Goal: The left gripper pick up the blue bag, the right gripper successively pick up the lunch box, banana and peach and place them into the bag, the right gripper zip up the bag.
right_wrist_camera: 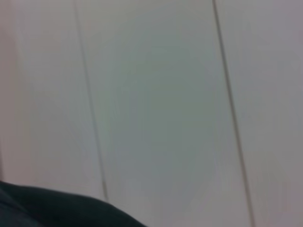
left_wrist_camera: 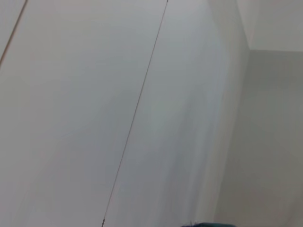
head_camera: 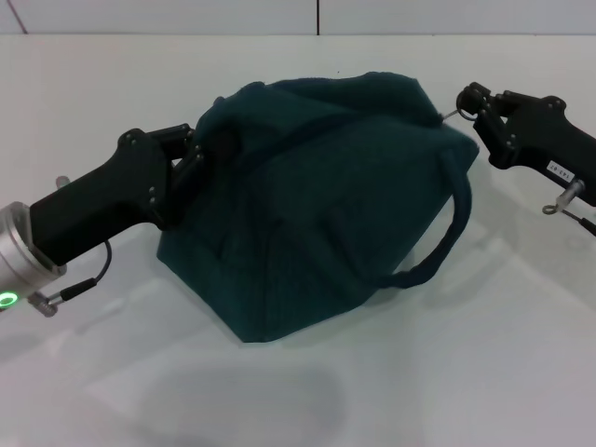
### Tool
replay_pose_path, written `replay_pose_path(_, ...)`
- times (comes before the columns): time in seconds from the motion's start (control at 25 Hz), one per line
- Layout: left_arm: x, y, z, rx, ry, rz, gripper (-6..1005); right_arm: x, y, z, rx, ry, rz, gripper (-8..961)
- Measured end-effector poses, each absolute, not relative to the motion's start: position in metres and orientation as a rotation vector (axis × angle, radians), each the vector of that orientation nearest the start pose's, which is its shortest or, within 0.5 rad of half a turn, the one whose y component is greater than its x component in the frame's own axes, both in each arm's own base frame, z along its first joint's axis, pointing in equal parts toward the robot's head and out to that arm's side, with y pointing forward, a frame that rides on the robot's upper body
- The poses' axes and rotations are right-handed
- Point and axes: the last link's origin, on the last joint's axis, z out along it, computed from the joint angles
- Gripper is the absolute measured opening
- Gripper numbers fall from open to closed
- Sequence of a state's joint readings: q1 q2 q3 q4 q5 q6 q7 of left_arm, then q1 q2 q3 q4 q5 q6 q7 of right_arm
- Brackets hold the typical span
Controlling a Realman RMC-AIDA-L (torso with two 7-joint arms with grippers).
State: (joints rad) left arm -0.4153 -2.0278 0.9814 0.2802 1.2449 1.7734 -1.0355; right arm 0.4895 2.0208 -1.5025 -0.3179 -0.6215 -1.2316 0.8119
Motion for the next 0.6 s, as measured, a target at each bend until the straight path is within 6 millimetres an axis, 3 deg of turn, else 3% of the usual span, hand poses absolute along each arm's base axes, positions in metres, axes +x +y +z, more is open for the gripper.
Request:
replay_pose_path(0.4,-0.264,0.285,-0.004,-2.361,-0.57,-1.358,129,0.265,0.359,-0.043,-2.256,0.54,0.839,17)
replay_pose_path(0.6,-0.267,0.285,-0.006,-2.35,-0.592,-1.34,135,0.263,0.353,-0.04,-2.252,0.531,0.897,17)
